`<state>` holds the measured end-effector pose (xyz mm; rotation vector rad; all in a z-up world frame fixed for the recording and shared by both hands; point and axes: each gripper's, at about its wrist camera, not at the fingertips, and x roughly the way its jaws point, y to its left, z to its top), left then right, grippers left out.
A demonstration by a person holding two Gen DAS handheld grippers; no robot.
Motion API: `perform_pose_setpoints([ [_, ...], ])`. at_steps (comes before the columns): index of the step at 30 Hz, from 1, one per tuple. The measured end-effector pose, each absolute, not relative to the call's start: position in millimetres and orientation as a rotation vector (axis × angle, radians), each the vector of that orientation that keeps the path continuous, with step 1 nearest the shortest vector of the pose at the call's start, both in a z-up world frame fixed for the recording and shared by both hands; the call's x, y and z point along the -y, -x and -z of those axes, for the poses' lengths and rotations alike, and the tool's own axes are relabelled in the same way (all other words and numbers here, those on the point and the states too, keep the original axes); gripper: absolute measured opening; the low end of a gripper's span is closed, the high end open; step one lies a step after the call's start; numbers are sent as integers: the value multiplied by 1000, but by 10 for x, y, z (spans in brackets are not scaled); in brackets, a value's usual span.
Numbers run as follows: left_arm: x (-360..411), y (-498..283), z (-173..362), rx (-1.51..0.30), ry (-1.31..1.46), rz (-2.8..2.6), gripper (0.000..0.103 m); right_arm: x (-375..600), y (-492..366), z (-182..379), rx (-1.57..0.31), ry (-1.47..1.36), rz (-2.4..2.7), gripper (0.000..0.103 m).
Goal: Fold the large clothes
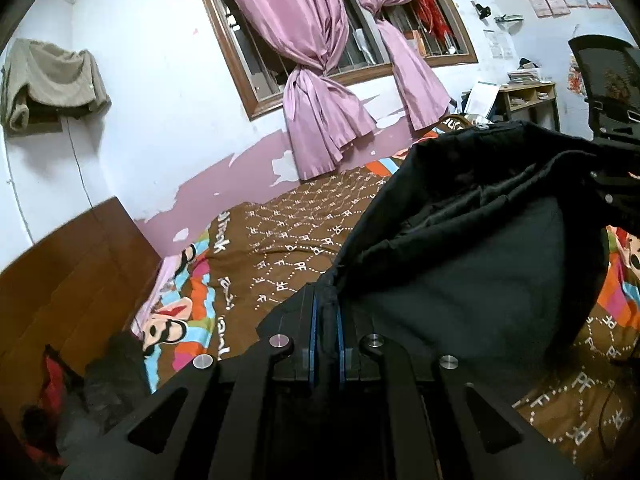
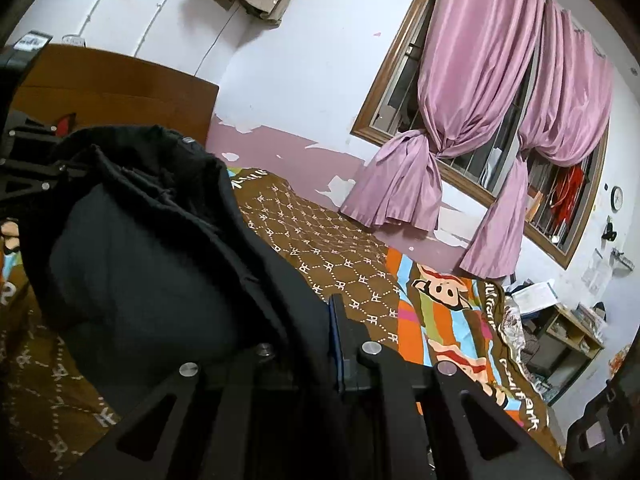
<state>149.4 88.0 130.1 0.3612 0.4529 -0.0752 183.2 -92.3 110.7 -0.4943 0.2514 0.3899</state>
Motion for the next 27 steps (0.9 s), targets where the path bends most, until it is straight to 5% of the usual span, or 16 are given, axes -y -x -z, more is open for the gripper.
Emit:
perform_pose_setpoints([
  [20,-1029,-2579,-848,-622,-292,107,9,739,-2704,-524,-225,561,-345,20],
  [24,-1052,-2696,-781,-657,-234,116,11,810,-2778,-462,-224,517,-335,38],
  [26,-1076,-2717,-753,-673,-188,125,14,876,-2787,-467,-219,483,-334,69],
  [27,-1087,-2724,-751,-677,-173,123,19,906,-2772,-469,-215,468,-327,73],
])
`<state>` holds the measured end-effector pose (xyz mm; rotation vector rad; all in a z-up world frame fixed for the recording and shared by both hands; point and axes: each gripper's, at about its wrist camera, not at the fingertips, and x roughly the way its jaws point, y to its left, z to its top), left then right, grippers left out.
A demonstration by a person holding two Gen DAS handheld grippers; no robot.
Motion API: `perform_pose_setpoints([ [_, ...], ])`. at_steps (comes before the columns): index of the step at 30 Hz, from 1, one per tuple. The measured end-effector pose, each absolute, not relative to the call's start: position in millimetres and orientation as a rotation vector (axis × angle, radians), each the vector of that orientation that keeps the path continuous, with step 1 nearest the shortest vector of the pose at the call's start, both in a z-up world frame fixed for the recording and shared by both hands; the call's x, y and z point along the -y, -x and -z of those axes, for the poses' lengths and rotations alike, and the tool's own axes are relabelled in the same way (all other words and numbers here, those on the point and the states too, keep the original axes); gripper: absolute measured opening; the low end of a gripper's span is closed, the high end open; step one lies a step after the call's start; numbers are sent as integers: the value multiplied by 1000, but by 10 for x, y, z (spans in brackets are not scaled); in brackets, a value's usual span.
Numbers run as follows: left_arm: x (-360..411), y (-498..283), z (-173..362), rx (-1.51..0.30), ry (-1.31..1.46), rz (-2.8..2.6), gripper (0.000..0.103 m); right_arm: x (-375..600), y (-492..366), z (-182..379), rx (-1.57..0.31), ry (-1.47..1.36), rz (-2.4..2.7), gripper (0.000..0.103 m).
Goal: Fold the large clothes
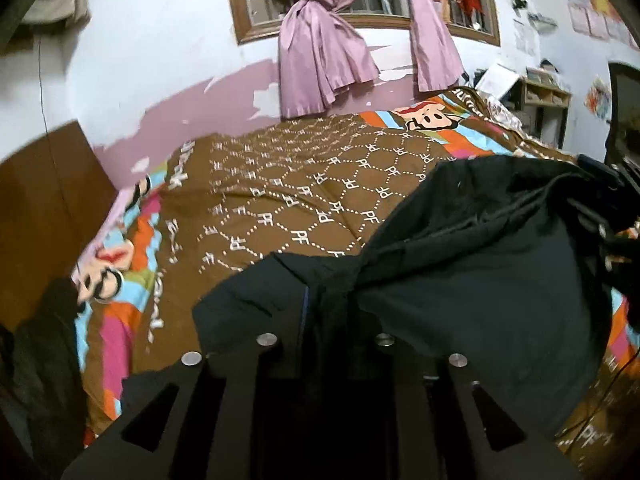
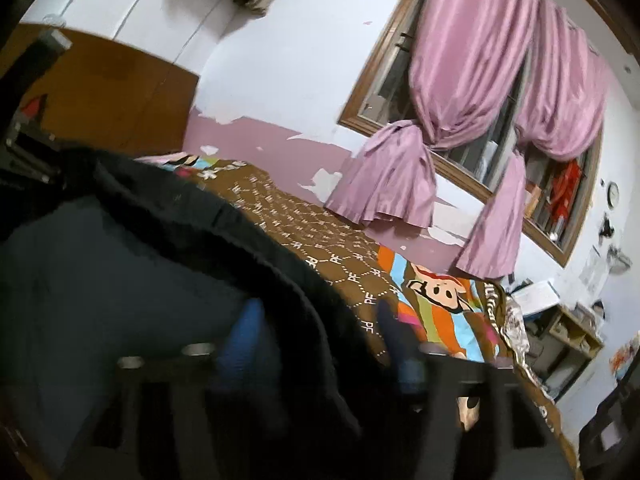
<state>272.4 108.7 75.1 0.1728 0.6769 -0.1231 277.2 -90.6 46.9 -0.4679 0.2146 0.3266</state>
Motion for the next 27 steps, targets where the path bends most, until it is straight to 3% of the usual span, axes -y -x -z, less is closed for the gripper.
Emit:
perform_pose_setpoints([
  [1,-1117,-2722,-748,-677,-154,117,24,932,-2760,-481,-212,455,-327,74],
  [3,-1155,-2703,-809,-666,-117,110,57,997,-2747,-511,-220,420,-337,75],
  [5,-1232,-2646,-926,-620,-68,68,84,1033,-2718,-543,-227,403,-331,81],
  [6,-1276,-2611,-984,-594,-45,52,89,1052,-2703,-563,-228,392,-328,83],
  [8,-1368,-2546,-1099,-563,4,52,90,1106,-2653,-610,-241,355,-341,91],
  [11,-1446,-2386,-1203,-536,27,60,90,1156,-2558,-642,-283,292,-384,96],
  [20,-1225,-1757,-869,-563,-91,194,90,1088,-2307,-426,-506,197,-537,97],
  [27,-1040,-1793,-424,-674,-72,301,90,975,-2219,-48,-656,223,-554,97],
])
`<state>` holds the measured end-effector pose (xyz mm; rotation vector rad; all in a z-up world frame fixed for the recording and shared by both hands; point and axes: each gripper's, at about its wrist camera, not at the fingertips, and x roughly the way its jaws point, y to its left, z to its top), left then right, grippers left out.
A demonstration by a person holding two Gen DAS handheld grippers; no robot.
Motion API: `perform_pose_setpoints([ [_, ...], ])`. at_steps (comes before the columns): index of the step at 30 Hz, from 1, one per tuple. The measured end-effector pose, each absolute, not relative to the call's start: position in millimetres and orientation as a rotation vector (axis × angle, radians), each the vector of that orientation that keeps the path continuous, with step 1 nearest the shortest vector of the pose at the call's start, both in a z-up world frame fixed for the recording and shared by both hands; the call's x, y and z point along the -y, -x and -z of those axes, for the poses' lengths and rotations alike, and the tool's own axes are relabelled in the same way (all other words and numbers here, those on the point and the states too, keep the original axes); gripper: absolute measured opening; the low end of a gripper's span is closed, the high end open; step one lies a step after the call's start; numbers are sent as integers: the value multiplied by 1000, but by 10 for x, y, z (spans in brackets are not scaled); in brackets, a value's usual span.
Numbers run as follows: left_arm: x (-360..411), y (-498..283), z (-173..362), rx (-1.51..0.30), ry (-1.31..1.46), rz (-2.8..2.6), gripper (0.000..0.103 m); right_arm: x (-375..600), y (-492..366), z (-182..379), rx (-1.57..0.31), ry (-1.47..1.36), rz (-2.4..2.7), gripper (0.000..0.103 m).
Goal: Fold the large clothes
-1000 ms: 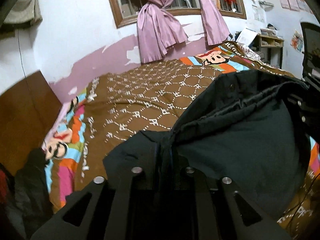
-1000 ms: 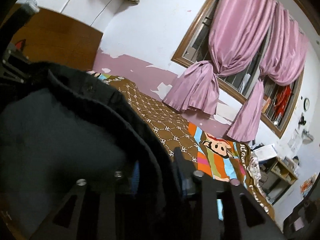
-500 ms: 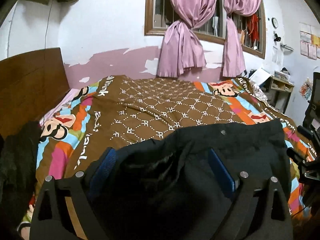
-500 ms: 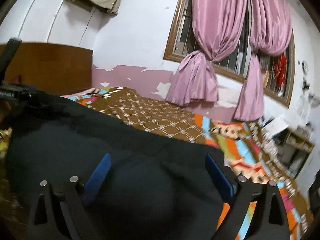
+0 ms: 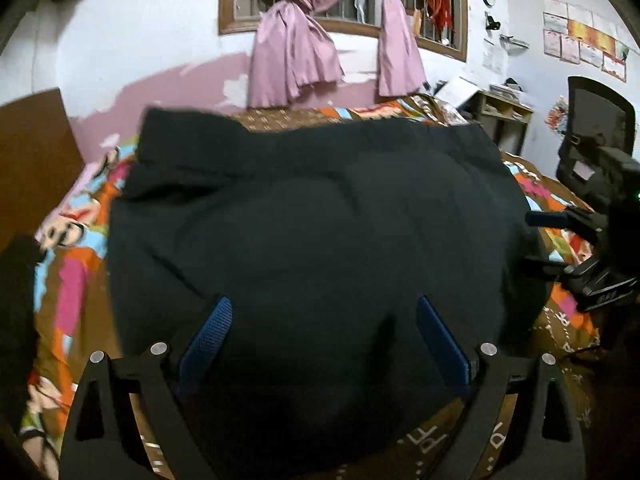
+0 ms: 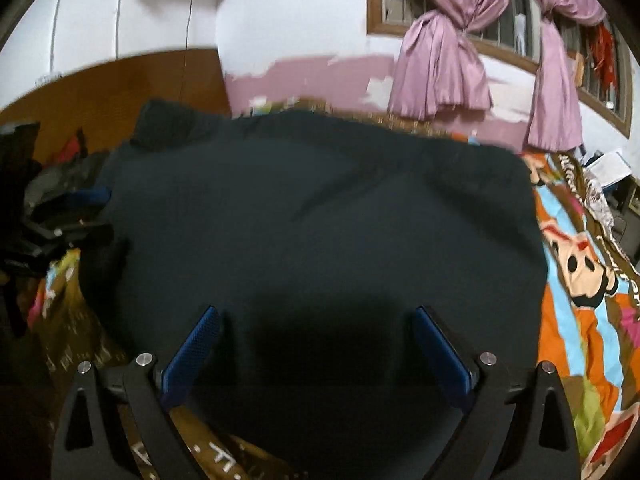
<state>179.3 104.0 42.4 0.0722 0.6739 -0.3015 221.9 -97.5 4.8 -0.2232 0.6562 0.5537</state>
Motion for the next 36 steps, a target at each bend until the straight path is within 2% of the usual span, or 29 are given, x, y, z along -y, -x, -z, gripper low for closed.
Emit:
perform_pose_setpoints([
  [4,-912,-1958,-306,-687,-125,268,90,976,-2386,151,-734,197,-542,99],
  [5,-896,-1998,-289,-687,-140,261,90,998,-2428,159,-741,177,-542,102],
  [10,-850,-2249,-262,-690,-157,252,91,1081,-2770,60,-737,108,-529,103],
  [18,-905,-2651,-210,-713,-166,199,101,984,-3309,-31,-715,128,-526,103],
  [36,-1418,-3589,-245,-839,94,185,102,827,-4182,114,-756,152,-466,103],
])
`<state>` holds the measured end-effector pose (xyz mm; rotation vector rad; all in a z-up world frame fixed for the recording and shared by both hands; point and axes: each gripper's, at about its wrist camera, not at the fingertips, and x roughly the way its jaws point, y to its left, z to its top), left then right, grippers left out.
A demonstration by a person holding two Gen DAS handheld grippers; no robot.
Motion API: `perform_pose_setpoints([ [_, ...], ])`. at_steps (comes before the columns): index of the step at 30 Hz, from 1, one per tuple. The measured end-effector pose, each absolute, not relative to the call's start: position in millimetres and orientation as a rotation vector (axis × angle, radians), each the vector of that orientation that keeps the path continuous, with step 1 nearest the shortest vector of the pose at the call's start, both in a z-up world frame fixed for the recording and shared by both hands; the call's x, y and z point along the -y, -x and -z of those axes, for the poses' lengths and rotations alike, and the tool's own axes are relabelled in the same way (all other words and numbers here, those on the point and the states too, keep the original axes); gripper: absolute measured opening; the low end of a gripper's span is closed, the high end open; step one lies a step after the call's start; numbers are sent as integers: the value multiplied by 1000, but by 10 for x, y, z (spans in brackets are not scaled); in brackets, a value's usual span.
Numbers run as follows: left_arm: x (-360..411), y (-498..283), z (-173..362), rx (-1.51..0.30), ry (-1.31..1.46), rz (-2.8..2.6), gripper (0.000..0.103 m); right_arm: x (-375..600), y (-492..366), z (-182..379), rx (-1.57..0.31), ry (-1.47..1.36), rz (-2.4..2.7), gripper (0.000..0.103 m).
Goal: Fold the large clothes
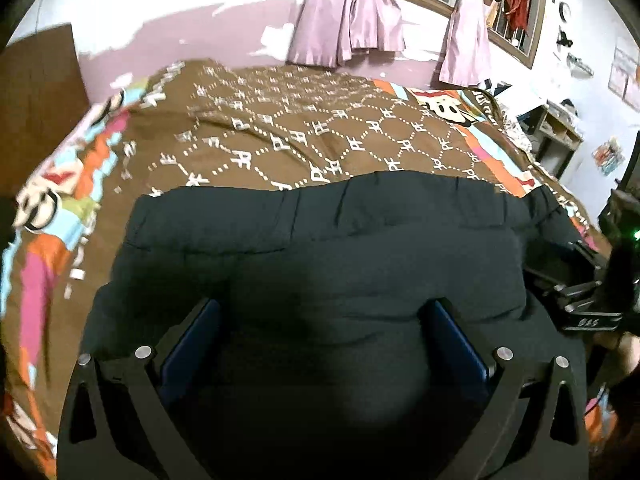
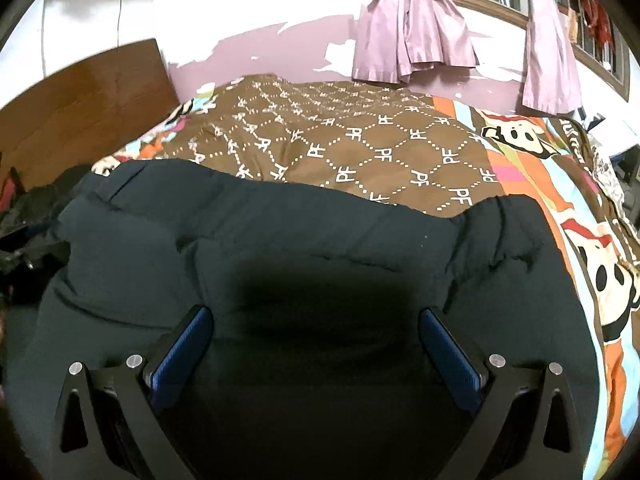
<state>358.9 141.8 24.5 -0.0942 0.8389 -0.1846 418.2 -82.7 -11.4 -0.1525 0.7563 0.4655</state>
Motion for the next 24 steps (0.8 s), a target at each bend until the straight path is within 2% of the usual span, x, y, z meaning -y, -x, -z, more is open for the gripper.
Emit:
perform_pose_setpoints([
  [24,-1459,-3716,-37,-817,146,231,102,853,-4350,309,-817,69,-494,103],
])
